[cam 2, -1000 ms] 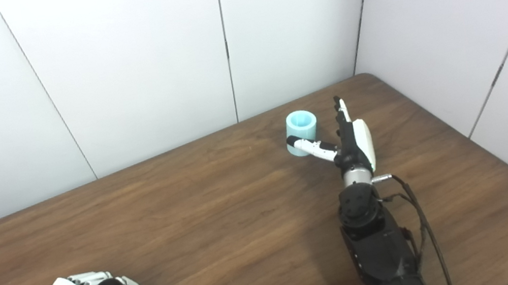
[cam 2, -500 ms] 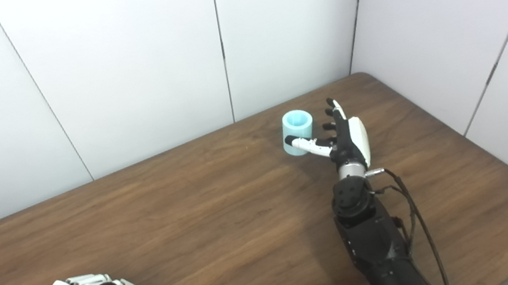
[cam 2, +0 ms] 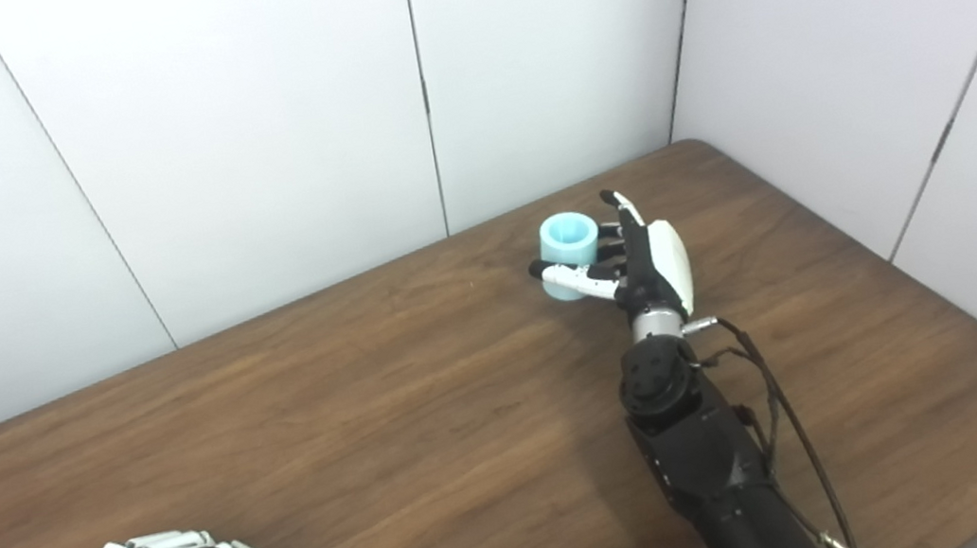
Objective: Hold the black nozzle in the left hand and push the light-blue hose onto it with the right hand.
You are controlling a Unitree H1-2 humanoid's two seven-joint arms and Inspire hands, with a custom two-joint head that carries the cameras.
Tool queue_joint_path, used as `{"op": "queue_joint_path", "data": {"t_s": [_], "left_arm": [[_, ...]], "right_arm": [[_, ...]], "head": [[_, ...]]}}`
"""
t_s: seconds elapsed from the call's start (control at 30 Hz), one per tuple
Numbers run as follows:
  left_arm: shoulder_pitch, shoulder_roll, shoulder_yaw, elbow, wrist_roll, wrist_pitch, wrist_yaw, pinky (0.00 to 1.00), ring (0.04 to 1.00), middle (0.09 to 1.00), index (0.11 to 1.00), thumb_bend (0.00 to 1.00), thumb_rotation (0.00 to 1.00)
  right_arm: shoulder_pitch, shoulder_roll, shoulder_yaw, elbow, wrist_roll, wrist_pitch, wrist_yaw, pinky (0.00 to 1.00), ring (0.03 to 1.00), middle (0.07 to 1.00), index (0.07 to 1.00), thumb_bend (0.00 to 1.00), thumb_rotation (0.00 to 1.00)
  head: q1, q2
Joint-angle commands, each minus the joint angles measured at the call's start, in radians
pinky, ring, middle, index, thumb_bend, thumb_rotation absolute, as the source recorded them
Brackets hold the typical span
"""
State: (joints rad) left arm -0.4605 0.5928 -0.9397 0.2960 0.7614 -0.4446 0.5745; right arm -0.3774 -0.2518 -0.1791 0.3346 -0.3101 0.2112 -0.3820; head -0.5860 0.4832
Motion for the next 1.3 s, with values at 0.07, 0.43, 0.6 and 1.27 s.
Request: {"op": "queue_joint_path", "data": {"t_s": [0.07, 0.43, 0.6, 1.27], "left_arm": [[0.174, -0.037, -0.090, 0.050, 0.004, -0.025, -0.001, 0.36, 0.462, 0.484, 0.484, 0.52, 0.00], [0.180, -0.034, -0.077, 0.042, -0.004, -0.025, -0.014, 0.36, 0.465, 0.483, 0.486, 0.52, 0.00], [0.181, -0.032, -0.073, 0.042, 0.001, -0.025, -0.011, 0.36, 0.464, 0.483, 0.487, 0.52, 0.00], [0.179, -0.030, -0.074, 0.049, 0.007, -0.025, 0.001, 0.36, 0.462, 0.483, 0.486, 0.52, 0.00]], "right_arm": [[-0.055, -0.017, 0.045, -0.012, -0.007, 0.009, 0.044, 0.18, 0.259, 0.312, 0.894, 1.00, 0.39], [-0.073, -0.012, 0.063, 0.013, 0.002, -0.001, 0.037, 0.21, 0.316, 0.378, 0.827, 1.00, 0.34], [-0.058, -0.040, 0.115, -0.018, -0.029, 0.020, 0.086, 0.18, 0.261, 0.354, 0.814, 0.96, 0.36], [-0.032, -0.104, 0.245, -0.142, -0.179, 0.152, 0.209, 0.75, 0.851, 0.886, 0.866, 1.00, 0.54]], "head": [[0.004, -0.001], [0.011, -0.004], [0.011, -0.004], [0.011, -0.005]]}}
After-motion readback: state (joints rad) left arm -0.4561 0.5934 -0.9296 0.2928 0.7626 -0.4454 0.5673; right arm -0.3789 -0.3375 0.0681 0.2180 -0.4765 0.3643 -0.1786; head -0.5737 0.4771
